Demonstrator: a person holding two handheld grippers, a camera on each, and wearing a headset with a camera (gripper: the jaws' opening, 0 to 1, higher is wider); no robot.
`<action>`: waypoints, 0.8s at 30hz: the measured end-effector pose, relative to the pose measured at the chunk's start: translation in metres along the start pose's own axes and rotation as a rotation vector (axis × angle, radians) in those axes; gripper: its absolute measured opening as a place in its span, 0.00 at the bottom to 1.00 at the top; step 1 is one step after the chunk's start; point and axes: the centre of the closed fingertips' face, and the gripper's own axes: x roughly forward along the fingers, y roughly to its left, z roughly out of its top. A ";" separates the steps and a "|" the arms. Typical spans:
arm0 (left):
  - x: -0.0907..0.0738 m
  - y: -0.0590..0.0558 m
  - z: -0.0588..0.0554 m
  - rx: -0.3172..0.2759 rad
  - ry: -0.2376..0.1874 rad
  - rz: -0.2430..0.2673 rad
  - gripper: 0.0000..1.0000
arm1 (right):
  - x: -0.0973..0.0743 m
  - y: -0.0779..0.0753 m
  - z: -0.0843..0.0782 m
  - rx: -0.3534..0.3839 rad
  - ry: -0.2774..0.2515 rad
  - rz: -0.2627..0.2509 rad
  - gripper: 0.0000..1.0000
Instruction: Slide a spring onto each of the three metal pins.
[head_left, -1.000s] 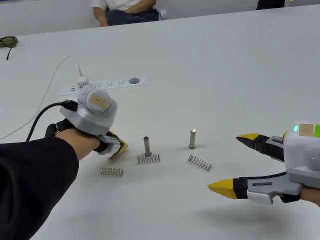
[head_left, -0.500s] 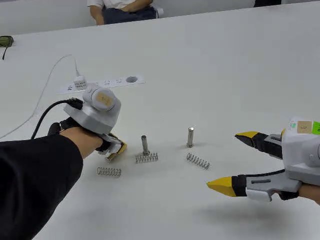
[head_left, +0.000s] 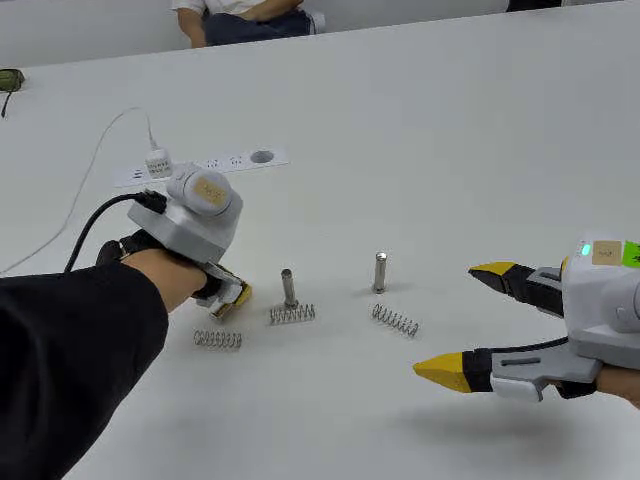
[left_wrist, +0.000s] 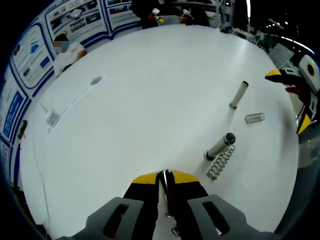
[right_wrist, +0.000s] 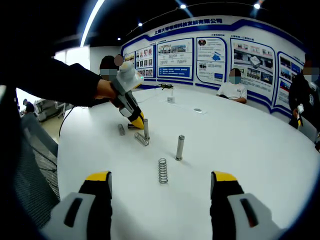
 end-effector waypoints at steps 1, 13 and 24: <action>0.000 0.000 0.000 -0.012 0.001 0.002 0.10 | 0.000 0.000 0.000 0.000 0.000 0.001 0.82; 0.000 0.001 -0.001 -0.048 -0.009 0.022 0.07 | 0.000 0.001 0.001 -0.003 -0.001 0.003 0.82; -0.018 0.006 0.004 -0.096 -0.060 0.024 0.07 | 0.002 0.005 0.000 -0.013 0.011 0.013 0.82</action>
